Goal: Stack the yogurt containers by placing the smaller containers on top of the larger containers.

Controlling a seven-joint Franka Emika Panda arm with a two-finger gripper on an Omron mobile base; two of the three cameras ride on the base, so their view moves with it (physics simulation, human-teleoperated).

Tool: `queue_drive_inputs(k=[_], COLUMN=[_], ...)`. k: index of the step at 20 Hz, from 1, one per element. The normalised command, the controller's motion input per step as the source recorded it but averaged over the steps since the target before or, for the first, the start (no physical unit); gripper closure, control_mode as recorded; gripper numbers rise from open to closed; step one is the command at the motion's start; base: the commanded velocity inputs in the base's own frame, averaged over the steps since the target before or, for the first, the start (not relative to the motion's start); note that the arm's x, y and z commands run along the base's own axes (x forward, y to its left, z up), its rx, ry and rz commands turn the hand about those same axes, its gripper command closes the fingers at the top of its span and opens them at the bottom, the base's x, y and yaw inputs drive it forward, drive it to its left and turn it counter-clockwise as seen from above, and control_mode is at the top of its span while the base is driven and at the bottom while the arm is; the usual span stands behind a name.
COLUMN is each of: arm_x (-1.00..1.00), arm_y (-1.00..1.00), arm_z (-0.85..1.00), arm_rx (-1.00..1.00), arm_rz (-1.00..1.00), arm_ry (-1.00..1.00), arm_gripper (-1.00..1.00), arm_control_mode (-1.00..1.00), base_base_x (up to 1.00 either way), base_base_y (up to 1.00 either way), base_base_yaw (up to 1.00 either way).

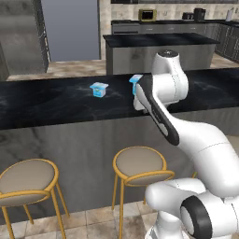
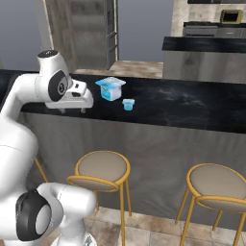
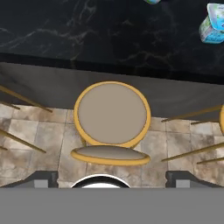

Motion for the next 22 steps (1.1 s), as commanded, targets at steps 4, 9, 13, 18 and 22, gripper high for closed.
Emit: queue_drive_inputs(k=[4, 9, 13, 18, 22], arm_x=[0.0, 0.01, 0.16, 0.32, 0.42], arm_y=[0.3, 0.02, 0.05, 0.19, 0.33], arm_z=[0.0, 0.0, 0.0, 0.02, 0.05], arm_rx=[-0.21, -0.06, 0.0, 0.0, -0.03], arm_rz=[0.16, 0.22, 0.22, 0.21, 0.19], arm_ry=[0.0, 0.0, 0.05, 0.04, 0.0], arm_gripper=[-1.0, -1.0, -1.0, -1.0, -1.0], arm_control_mode=[-1.0, -1.0, -1.0, -1.0, -1.0], base_base_x=[0.0, 0.0, 0.0, 0.0, 0.0], base_base_y=[0.0, 0.0, 0.0, 0.0, 0.0], base_base_yaw=[0.0, 0.0, 0.0, 0.0, 0.0])
